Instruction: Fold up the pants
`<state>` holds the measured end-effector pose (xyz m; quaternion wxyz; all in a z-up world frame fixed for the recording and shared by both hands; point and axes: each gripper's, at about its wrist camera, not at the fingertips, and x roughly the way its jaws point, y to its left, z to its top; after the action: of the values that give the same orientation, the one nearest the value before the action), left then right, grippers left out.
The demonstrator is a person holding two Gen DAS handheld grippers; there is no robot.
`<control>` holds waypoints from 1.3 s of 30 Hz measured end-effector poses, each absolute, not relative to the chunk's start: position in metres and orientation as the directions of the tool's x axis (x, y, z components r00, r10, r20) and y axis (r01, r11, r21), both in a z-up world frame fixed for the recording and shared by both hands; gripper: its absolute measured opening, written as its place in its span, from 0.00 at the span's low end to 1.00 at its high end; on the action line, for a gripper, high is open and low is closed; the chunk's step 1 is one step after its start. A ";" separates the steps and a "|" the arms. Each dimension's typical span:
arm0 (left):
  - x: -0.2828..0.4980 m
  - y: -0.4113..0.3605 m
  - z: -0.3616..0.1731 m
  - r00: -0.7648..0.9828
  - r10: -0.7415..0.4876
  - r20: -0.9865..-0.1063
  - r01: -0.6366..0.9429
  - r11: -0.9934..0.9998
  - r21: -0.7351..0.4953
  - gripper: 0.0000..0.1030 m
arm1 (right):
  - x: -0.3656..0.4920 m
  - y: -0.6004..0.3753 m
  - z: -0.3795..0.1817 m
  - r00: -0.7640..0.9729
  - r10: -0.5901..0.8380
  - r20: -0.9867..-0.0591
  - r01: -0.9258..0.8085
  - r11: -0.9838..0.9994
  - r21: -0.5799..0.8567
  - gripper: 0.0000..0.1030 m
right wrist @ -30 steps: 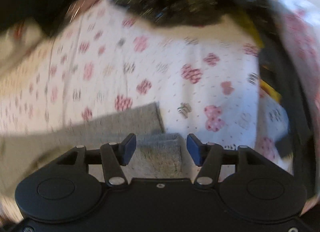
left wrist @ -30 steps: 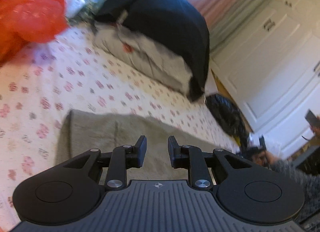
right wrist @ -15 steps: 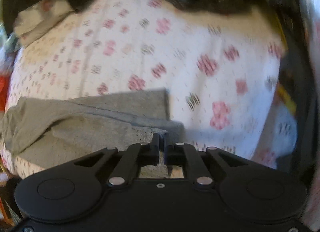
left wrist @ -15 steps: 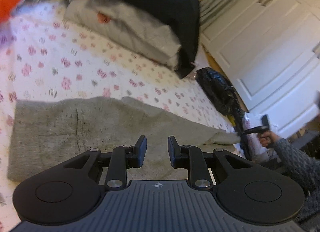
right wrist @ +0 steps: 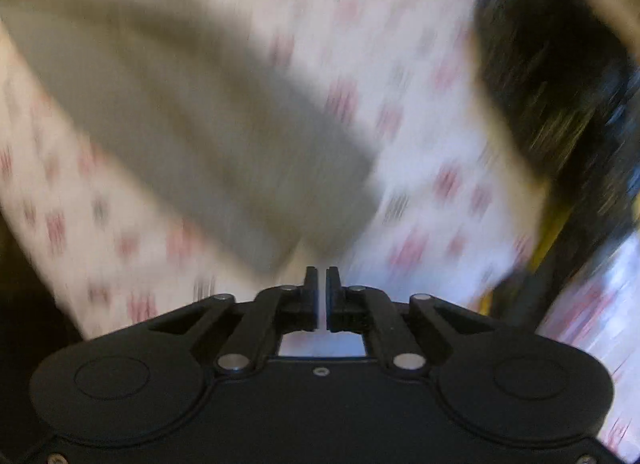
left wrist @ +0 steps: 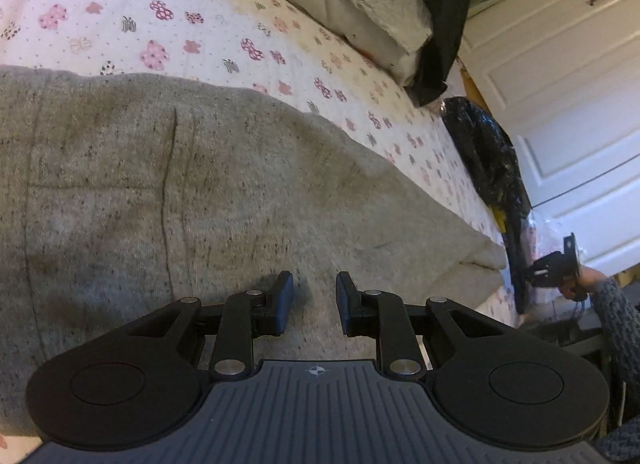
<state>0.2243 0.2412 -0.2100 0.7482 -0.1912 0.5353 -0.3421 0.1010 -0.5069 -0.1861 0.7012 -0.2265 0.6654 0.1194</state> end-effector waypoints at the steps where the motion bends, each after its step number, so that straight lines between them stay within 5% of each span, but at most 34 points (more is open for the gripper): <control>1: 0.223 0.242 -0.208 0.195 -0.718 -0.668 0.309 0.691 -0.653 0.21 | 0.103 -0.514 -0.189 0.044 -0.150 -0.988 -0.420 0.895 -0.154 0.22; 2: 0.223 0.242 -0.207 0.198 -0.719 -0.667 0.311 0.691 -0.653 0.21 | 0.105 -0.522 -0.183 0.042 -0.135 -0.990 -0.351 0.926 -0.141 0.41; 4: 0.222 0.244 -0.204 0.205 -0.718 -0.665 0.315 0.691 -0.650 0.21 | 0.114 -0.534 -0.157 0.113 -0.038 -0.993 -0.226 0.972 -0.063 0.59; 8: 0.223 0.240 -0.206 0.203 -0.710 -0.675 0.307 0.700 -0.645 0.21 | 0.132 -0.494 -0.107 0.363 0.048 -0.931 -0.330 0.941 -0.080 0.63; 11: 0.222 0.235 -0.209 0.192 -0.704 -0.683 0.306 0.705 -0.640 0.21 | 0.153 -0.434 -0.117 0.368 0.058 -0.928 -0.529 0.834 -0.158 0.49; 18: 0.221 0.230 -0.207 0.182 -0.706 -0.684 0.317 0.701 -0.639 0.21 | 0.170 -0.359 -0.185 0.250 -0.070 -0.966 -0.764 0.598 -0.241 0.36; 20: 0.222 0.230 -0.207 0.180 -0.706 -0.684 0.318 0.700 -0.639 0.21 | 0.172 -0.356 -0.194 0.231 -0.075 -0.970 -0.771 0.594 -0.229 0.11; 21: 0.222 0.230 -0.207 0.179 -0.708 -0.683 0.319 0.699 -0.640 0.21 | 0.172 -0.354 -0.198 0.214 -0.081 -0.973 -0.775 0.592 -0.220 0.07; 30: 0.226 0.234 -0.219 0.163 -0.704 -0.691 0.310 0.701 -0.642 0.21 | 0.115 -0.337 -0.174 0.241 -0.064 -0.968 -0.833 0.498 -0.240 0.07; 39: 0.224 0.242 -0.219 0.176 -0.683 -0.709 0.297 0.724 -0.623 0.21 | 0.054 -0.310 -0.212 0.242 -0.068 -0.968 -0.883 0.398 -0.249 0.07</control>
<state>0.2235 0.2424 -0.2190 0.7468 -0.1746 0.5515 -0.3281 0.0540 -0.3101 -0.2120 0.6475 -0.4492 0.5291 0.3147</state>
